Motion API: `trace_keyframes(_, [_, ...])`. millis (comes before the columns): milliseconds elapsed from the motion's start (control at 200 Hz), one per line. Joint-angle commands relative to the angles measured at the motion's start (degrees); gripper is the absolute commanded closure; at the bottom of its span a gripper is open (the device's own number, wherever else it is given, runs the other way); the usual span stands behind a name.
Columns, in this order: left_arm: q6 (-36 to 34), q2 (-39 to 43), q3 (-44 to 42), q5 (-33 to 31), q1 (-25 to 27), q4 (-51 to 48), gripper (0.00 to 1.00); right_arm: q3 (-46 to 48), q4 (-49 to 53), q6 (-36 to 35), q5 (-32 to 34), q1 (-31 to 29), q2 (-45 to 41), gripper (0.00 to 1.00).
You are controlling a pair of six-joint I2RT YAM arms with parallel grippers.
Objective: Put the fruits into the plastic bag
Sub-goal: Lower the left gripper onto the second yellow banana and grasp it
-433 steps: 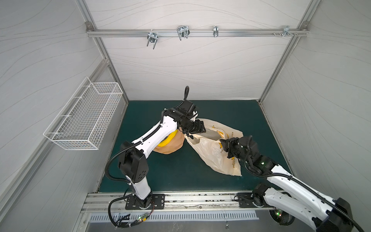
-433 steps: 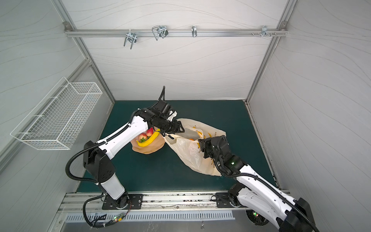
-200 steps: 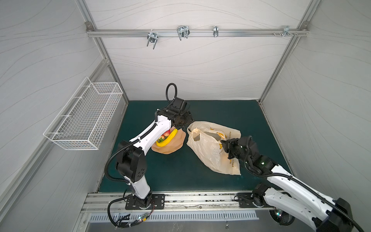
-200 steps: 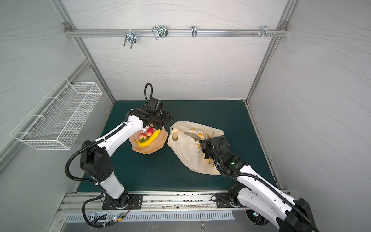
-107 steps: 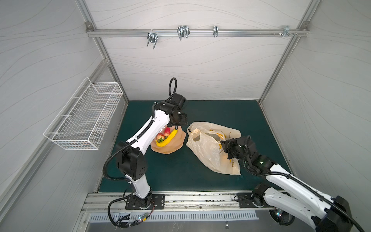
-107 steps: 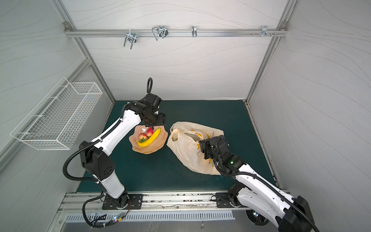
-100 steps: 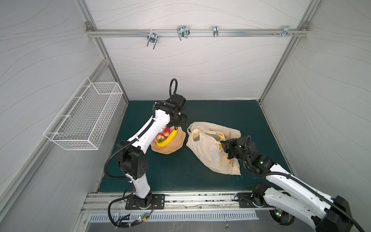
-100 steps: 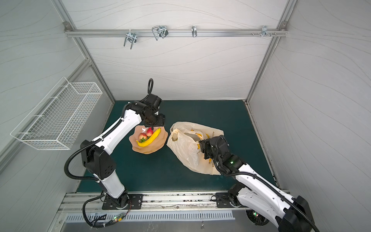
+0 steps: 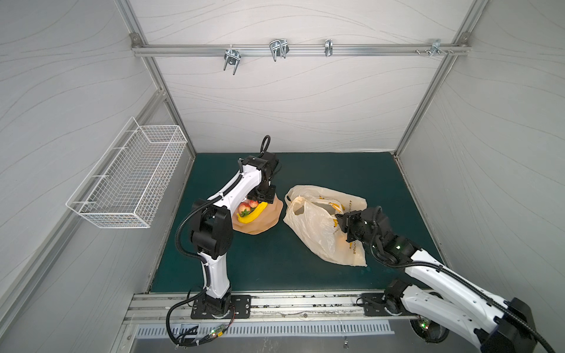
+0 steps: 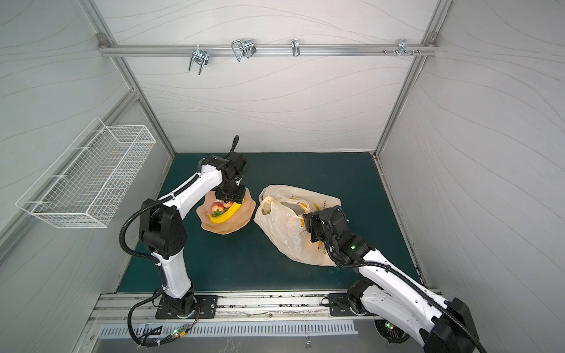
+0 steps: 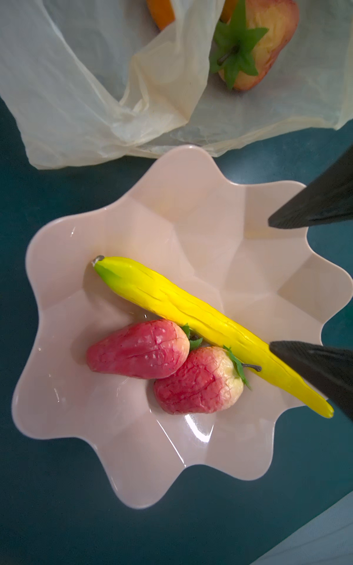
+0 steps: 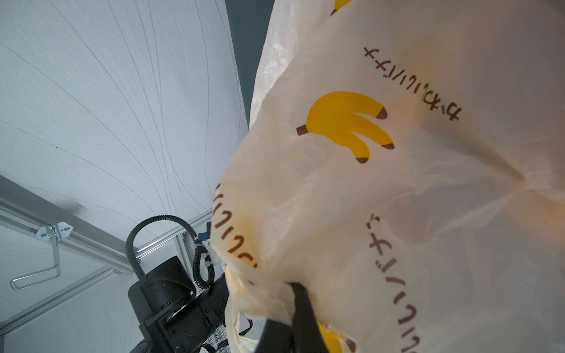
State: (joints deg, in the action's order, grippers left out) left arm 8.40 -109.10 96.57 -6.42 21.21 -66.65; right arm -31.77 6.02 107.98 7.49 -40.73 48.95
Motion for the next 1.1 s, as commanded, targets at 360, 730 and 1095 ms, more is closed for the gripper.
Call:
trace_keyframes(360, [-1.45, -5.7, -1.94, -2.55, -0.99, 0.88, 0.44, -0.48, 1.49, 3.68, 0.14, 0.27, -2.11, 1.0])
trace_keyframes(730, [-0.93, -8.3, -3.93, -4.99, -1.77, 3.79, 0.45, -0.81, 1.9, 3.7, -0.1, 0.27, -2.15, 1.0])
trace_keyframes(1095, [-0.14, -10.8, -3.94, -4.47, -2.31, 4.72, 0.44, -0.9, 1.98, 3.63, 0.03, 0.29, -2.48, 1.0])
